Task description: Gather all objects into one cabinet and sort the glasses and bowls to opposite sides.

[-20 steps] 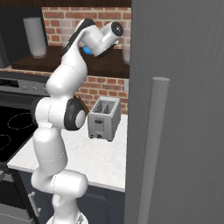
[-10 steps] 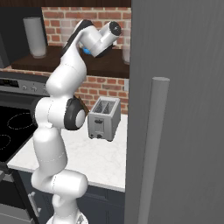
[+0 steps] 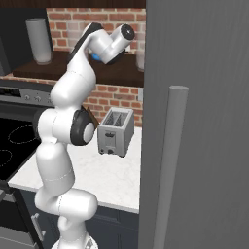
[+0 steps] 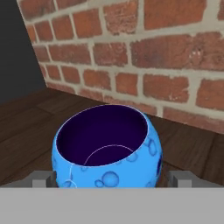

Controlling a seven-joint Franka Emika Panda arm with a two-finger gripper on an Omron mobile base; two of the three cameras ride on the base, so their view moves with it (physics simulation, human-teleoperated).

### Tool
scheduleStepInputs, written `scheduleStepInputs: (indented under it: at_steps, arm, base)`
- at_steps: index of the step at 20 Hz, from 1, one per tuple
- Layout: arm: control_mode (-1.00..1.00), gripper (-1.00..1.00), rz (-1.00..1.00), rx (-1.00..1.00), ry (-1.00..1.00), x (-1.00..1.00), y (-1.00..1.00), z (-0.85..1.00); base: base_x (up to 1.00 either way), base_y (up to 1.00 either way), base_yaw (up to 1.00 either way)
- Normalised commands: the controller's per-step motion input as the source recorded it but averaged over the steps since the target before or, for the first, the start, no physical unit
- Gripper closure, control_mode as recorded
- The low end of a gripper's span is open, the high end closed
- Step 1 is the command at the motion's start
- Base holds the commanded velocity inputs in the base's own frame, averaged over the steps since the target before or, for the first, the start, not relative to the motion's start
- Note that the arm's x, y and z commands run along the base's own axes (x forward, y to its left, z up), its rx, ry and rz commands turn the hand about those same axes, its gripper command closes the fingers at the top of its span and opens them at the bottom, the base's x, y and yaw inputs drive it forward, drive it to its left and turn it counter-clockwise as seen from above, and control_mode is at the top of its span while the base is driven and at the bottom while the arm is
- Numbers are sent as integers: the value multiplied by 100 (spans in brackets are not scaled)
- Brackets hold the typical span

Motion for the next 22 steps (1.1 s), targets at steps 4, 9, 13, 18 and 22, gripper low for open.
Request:
scheduleStepInputs:
  at_steps: [4,9,13,18,22]
  arm:
    - [-100,-100,-4,0,0,0,-10,-10]
    - [-100,-100,-4,0,0,0,-13,-2]
    - [-100,-100,-3,0,0,0,-9,0]
    - [-100,-100,0,0,0,0,-1,0]
    - [-100,-100,0,0,0,0,0,0]
  base:
    - [0,0,0]
    - [0,0,0]
    - [0,0,0]
    - [0,0,0]
    - [0,0,0]
